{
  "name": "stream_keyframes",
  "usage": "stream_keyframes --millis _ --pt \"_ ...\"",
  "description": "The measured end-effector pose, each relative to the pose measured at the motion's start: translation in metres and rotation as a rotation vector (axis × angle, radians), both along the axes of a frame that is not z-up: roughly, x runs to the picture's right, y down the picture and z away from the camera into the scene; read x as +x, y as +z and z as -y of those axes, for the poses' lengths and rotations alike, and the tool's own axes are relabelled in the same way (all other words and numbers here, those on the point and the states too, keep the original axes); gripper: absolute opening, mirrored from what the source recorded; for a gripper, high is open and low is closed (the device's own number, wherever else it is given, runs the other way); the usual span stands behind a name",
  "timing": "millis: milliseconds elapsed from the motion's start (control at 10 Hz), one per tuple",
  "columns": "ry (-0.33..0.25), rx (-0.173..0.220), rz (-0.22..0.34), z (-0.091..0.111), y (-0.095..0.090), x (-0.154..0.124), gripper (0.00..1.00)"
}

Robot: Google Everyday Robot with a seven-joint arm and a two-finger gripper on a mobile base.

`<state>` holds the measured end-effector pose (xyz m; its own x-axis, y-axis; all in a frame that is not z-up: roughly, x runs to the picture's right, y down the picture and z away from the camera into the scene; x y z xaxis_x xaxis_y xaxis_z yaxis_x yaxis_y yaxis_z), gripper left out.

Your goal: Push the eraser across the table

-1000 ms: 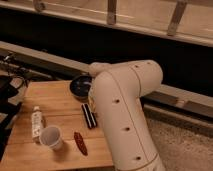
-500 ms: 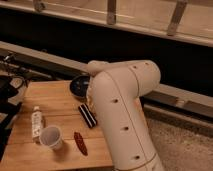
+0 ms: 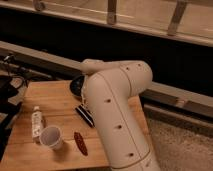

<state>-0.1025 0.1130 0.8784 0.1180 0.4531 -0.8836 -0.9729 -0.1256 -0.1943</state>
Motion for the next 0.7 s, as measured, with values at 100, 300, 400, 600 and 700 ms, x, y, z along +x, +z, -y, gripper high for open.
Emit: stream_keyframes --millis 100,300,400,600,700 --pt "0.005 0.006 -0.022 -0.002 0.001 0.008 0.07" --pt "0.033 0.028 -0.096 -0.007 -0.001 0.038 0.07" --pt "0.044 0.030 -0.121 -0.011 0.000 0.047 0.07" --pt "0.055 0.013 -0.153 -0.022 0.004 0.059 0.07" --pt "0.052 -0.005 -0.156 -0.030 0.006 0.059 0.07"
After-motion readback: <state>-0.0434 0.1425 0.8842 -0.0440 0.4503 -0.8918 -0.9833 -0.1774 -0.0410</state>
